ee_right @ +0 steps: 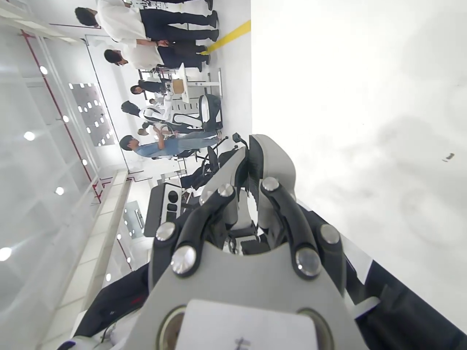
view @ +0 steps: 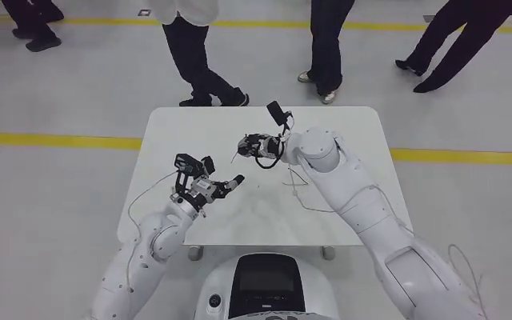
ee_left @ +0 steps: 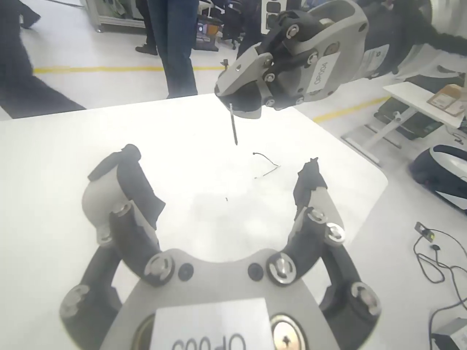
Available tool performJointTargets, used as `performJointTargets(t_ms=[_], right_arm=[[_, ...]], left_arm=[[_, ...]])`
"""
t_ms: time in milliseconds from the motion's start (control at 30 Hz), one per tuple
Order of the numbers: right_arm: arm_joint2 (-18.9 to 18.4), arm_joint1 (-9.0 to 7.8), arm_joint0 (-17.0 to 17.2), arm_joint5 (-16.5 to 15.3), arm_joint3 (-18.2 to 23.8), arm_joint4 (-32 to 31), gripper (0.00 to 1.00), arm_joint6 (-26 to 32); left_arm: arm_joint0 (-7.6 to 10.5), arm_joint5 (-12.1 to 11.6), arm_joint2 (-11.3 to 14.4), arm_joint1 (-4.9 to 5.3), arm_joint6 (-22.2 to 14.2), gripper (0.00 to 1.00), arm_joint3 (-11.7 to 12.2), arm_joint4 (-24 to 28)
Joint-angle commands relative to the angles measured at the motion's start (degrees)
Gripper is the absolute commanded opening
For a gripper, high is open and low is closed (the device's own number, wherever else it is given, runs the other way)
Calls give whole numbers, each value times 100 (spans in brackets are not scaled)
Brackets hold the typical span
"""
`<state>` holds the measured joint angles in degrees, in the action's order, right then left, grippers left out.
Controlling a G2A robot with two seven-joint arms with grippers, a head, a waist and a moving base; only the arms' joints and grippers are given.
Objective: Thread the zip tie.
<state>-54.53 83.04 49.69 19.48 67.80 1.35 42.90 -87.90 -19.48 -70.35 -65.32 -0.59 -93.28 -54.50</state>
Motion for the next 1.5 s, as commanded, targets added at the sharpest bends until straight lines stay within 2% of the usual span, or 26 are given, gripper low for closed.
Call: performJointTargets(t_ms=[0,200,333,567,900,967,1033,1067,1100,1467], right_arm=[[-1,2,-3,0,-8,-2,0,-53],[1,2,34,-31,8,-5,0,-101],[29,-11,149,-52,121,-57,0,-149],[25,-15,179,-78,142,-69,0,-194],[-155,-98,376,-197,369,-74,0,-99],[-192,-113,399,-231,396,-45,0,-44],[-229,-129,422,-273,422,-30,0,1],[-240,-135,430,-294,434,-28,0,17],[-249,-141,439,-309,442,-29,0,28],[-326,-184,499,-610,428,80,0,90]], left_arm=[[44,3,11,3,47,100,33,4],[55,1,28,-2,46,100,37,78],[150,0,125,11,-8,100,-18,268],[175,26,103,21,61,100,2,189],[260,0,135,60,-44,100,21,618],[280,0,154,80,-65,93,23,659],[305,0,199,100,-76,64,26,753],[319,0,221,110,-77,54,28,783],[331,0,245,119,-74,49,32,830],[512,0,550,287,-122,41,60,1722]])
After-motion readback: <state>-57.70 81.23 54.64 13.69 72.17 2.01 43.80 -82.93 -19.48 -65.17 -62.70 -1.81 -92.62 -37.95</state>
